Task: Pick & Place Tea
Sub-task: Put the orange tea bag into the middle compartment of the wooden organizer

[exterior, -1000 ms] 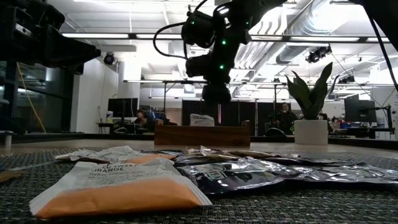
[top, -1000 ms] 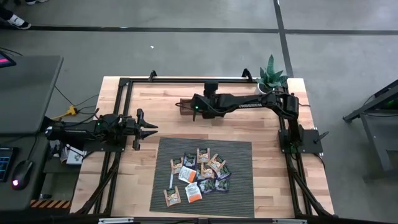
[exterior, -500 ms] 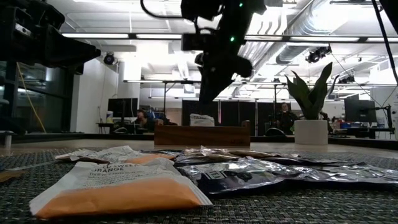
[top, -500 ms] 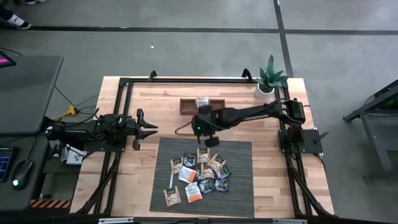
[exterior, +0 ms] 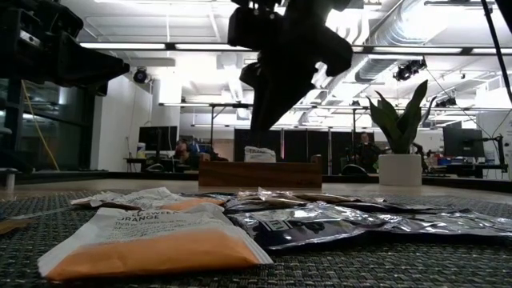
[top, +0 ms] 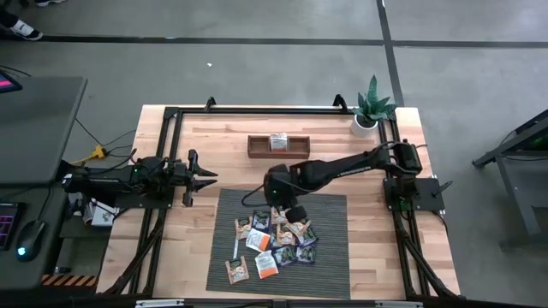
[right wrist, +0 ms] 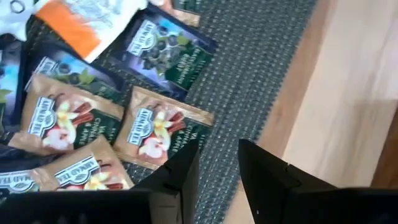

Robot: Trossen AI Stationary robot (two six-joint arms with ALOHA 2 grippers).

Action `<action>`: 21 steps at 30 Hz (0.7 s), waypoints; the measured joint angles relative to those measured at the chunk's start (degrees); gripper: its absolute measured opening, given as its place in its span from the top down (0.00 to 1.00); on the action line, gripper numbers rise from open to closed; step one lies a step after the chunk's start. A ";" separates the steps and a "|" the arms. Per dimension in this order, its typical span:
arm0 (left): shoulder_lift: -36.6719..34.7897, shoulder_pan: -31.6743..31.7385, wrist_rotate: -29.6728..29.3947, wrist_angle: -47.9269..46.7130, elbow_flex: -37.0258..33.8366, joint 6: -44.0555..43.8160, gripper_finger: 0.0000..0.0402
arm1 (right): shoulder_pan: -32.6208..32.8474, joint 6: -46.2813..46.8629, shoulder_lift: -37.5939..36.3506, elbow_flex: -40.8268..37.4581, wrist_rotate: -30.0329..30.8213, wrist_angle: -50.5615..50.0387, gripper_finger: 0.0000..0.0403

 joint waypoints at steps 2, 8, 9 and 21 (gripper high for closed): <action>0.01 0.01 0.00 0.01 0.01 0.00 0.79 | 0.44 -1.20 0.00 0.00 -0.02 0.07 0.73; 0.01 0.01 0.00 0.01 -0.01 -0.02 0.79 | 1.11 -4.14 1.19 1.83 -3.13 0.00 0.73; 0.00 0.01 0.00 -0.01 -0.01 -0.01 0.79 | 1.16 -4.18 1.98 2.75 -4.20 -0.64 0.73; -0.01 0.00 0.00 0.00 -0.01 -0.02 0.79 | 5.81 -0.72 10.19 14.30 -18.32 -8.08 0.73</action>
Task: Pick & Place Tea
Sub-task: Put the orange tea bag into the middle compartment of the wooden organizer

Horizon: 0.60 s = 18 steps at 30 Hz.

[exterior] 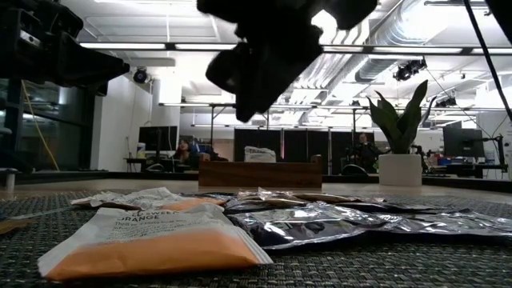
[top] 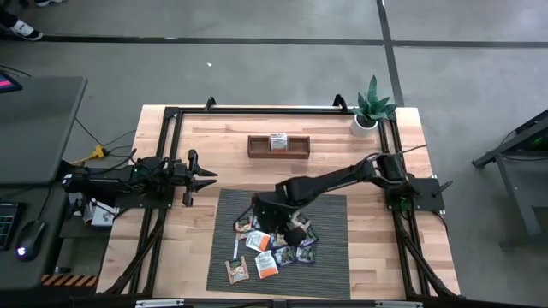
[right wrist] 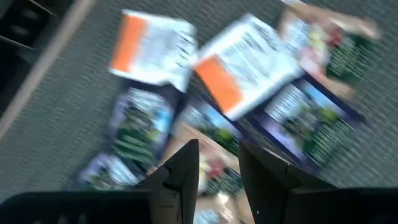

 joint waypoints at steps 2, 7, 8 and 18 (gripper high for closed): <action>0.02 0.00 0.00 0.01 0.01 0.02 0.79 | 1.08 1.03 0.81 0.80 -1.35 0.96 0.73; 0.00 0.02 0.00 -0.02 0.00 0.00 0.79 | 3.11 4.32 3.62 2.40 -1.57 3.16 0.73; 0.00 -0.01 0.00 0.00 0.02 0.00 0.79 | 3.39 4.96 4.27 2.64 -1.50 3.33 0.73; 0.02 0.00 0.00 0.01 0.02 0.02 0.79 | 4.78 8.50 9.34 5.44 4.68 4.71 0.73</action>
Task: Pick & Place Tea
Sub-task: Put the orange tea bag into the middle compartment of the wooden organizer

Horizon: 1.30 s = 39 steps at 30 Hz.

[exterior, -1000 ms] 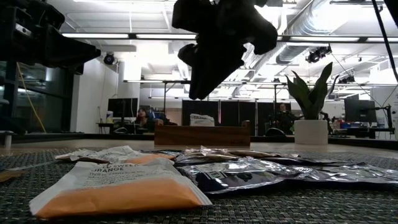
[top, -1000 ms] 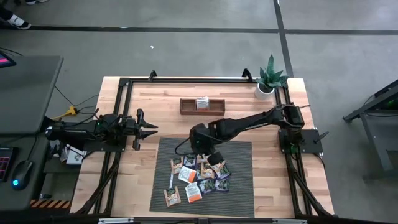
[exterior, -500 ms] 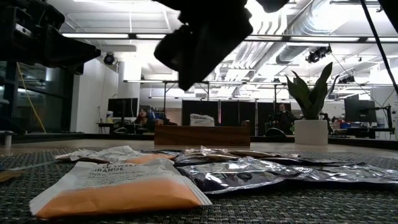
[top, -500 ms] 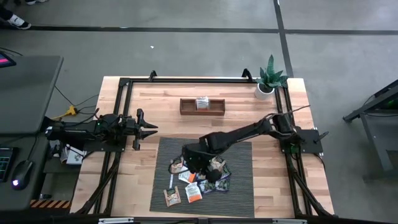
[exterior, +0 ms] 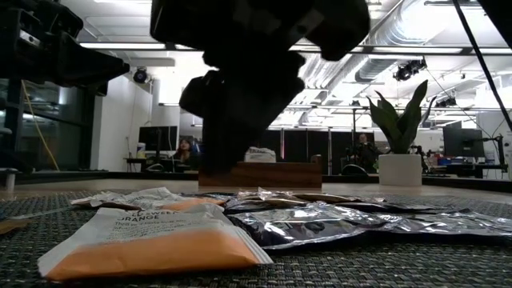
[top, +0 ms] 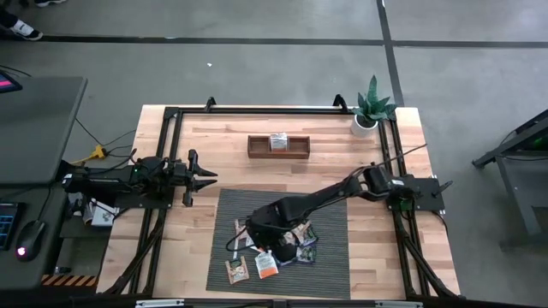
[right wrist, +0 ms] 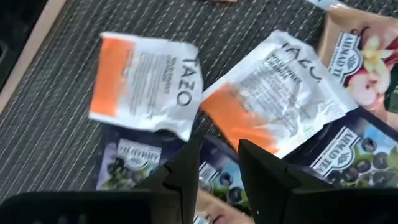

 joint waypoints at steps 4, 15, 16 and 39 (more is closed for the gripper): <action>-0.01 0.00 0.00 0.00 0.00 -0.02 0.79 | 0.54 0.53 0.40 0.32 1.43 0.62 0.73; 0.00 0.01 0.00 -0.01 -0.02 -0.02 0.79 | 1.86 1.82 1.33 0.30 3.49 0.67 0.61; -0.02 0.01 -0.01 -0.01 -0.02 -0.02 0.79 | 1.93 1.84 1.39 0.34 3.72 1.39 0.60; -0.01 0.01 -0.02 0.00 -0.02 -0.02 0.79 | 3.60 6.32 3.12 0.32 3.59 3.76 0.59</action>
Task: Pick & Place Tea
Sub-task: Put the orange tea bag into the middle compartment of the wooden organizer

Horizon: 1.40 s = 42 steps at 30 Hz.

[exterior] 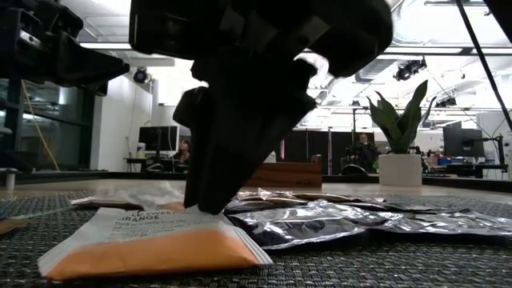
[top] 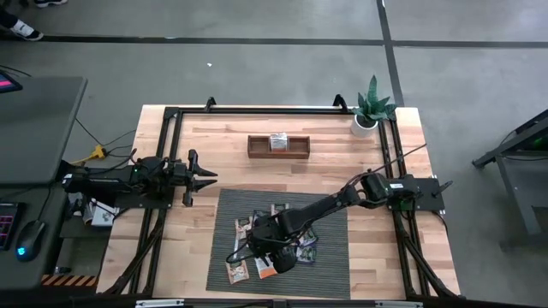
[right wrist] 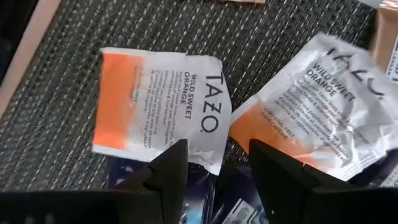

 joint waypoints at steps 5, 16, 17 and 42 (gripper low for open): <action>0.01 -0.01 0.00 0.00 0.00 0.02 0.79 | -0.02 0.39 0.08 0.00 0.11 0.18 0.59; 0.00 0.00 0.01 0.00 0.01 0.00 0.79 | 0.04 1.72 0.08 0.00 0.52 0.11 0.65; -0.01 0.01 0.02 -0.01 0.01 0.01 0.79 | 0.13 1.83 0.08 0.00 0.53 0.08 0.65; 0.00 0.01 0.02 -0.02 0.00 0.02 0.79 | 0.72 2.75 -0.03 -2.10 3.38 1.98 0.86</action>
